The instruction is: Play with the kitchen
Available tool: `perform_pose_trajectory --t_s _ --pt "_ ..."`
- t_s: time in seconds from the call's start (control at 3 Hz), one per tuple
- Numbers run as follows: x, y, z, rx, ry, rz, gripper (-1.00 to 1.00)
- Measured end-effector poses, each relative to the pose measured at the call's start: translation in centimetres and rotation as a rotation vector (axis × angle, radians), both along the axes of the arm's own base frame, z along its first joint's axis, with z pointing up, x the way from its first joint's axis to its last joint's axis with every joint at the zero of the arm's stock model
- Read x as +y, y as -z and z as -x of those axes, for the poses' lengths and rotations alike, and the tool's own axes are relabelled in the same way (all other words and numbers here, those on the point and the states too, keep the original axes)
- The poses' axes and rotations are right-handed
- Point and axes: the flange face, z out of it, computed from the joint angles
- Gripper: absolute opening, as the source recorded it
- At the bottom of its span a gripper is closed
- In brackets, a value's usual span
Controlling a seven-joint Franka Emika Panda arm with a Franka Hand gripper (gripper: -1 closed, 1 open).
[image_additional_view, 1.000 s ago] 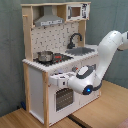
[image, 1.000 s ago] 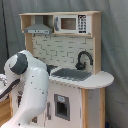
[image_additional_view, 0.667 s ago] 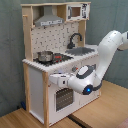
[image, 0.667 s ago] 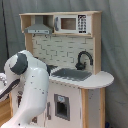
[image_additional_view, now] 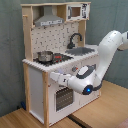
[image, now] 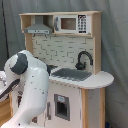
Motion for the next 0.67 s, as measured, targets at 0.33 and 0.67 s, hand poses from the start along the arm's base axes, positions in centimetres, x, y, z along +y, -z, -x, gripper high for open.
perform_pose_trajectory --t_s 0.33,0.67 --pt "-0.07 0.06 0.01 -0.011 0.004 -0.102 -1.00" --pt "-0.16 0.12 0.03 -0.022 0.007 -0.200 -1.00"
